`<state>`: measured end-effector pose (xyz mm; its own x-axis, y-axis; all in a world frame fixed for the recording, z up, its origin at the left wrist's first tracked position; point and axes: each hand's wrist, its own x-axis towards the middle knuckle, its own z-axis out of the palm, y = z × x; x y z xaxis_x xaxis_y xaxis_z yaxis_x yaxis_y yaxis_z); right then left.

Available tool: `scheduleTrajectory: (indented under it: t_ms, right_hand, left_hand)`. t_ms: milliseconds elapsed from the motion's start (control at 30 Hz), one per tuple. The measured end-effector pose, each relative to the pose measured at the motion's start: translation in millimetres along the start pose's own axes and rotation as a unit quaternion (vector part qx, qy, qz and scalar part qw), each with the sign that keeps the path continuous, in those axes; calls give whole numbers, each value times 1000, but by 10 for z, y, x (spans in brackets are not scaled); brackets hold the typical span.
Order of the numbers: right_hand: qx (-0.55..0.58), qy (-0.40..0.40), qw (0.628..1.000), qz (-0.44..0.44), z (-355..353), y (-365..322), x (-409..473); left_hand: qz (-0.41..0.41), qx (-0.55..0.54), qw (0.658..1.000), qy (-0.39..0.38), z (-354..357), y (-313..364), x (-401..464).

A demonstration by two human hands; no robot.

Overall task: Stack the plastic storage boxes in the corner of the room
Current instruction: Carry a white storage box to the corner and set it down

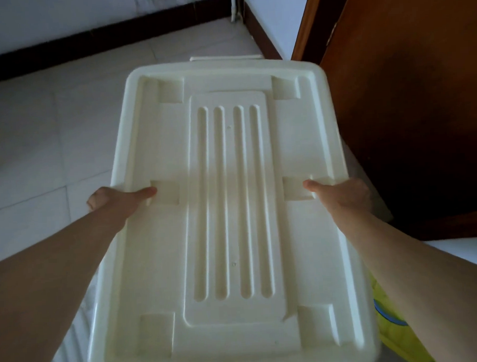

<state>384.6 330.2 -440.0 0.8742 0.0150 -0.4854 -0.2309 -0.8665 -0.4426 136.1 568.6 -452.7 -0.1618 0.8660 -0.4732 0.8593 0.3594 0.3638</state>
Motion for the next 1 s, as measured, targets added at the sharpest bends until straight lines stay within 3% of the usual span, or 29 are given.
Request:
scheduleTrajectory:
  t_ms: [433,1000]
  right_hand:
    - [-5,-12,997,-70,-370,-1079,-63]
    - [-1,15,998,-58,494,-3109,359]
  left_hand:
    - [-41,-47,998,16,-657,476,159]
    - [-11,-10,1000,12,-1207,1774,2075]
